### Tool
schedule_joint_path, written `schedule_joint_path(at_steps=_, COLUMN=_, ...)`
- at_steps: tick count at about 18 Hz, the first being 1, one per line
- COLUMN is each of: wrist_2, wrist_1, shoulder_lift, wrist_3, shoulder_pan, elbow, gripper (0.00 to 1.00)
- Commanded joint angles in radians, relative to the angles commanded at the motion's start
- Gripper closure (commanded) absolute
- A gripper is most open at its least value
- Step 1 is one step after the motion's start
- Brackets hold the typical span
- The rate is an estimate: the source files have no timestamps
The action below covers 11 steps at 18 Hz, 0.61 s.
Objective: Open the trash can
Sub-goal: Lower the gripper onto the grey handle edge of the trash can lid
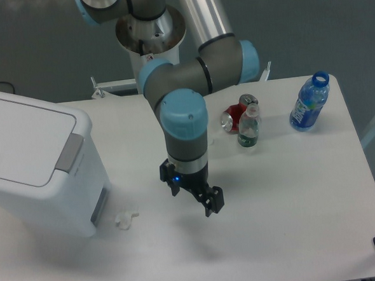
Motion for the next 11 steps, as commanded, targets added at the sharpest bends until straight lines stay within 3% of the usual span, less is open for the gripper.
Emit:
schedule_joint_path(at_steps=4, wrist_2=-0.083, wrist_1=-0.003, shoulder_lift=0.048, wrist_3=-0.138, shoulder_pan=-0.032, elbow=0.015, gripper=0.75)
schedule_joint_path(at_steps=5, wrist_2=-0.100, wrist_1=-0.003, shoulder_lift=0.052, wrist_3=-0.154, shoulder_pan=-0.047, elbow=0.017, gripper=0.86)
schedule_joint_path(at_steps=7, wrist_2=-0.140, wrist_1=-0.015, shoulder_lift=0.087, wrist_3=-0.207, shoulder_pan=-0.060, elbow=0.017, gripper=0.97)
schedule_joint_path(at_steps=11, wrist_2=-0.227, wrist_1=-0.051, shoulder_lift=0.158, wrist_3=-0.276, shoulder_pan=-0.063, elbow=0.026, gripper=1.00)
